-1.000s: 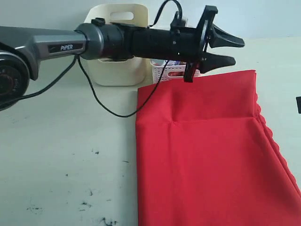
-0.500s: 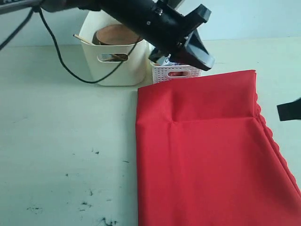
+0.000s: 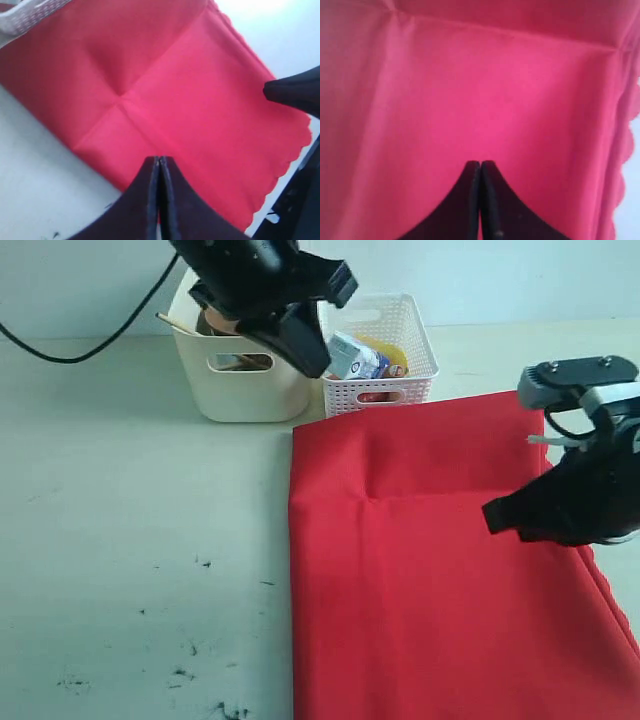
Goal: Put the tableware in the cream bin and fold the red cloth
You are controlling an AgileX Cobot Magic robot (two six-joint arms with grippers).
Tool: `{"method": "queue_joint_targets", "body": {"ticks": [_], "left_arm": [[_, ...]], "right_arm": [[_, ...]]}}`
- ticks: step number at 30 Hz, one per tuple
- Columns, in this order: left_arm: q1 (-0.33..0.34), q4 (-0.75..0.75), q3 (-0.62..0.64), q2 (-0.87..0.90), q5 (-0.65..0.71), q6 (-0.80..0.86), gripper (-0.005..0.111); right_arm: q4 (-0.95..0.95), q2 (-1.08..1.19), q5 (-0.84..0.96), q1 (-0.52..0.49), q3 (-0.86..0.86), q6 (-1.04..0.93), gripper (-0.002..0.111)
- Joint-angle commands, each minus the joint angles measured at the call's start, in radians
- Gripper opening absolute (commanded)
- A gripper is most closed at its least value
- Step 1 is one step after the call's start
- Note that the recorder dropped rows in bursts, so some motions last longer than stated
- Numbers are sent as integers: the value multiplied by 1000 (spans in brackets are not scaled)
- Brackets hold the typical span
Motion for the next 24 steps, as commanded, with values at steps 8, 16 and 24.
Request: {"method": "queue_joint_targets", "body": {"ticks": [8, 16, 24], "left_arm": [[3, 139, 365, -255, -198, -47, 0], [3, 182, 589, -468, -361, -65, 0], [3, 227, 778, -725, -473, -65, 0]], "right_arm": [[126, 219, -29, -1, -97, -138, 0], [142, 346, 51, -1, -226, -173, 0], [146, 445, 81, 8, -300, -173, 0]]}}
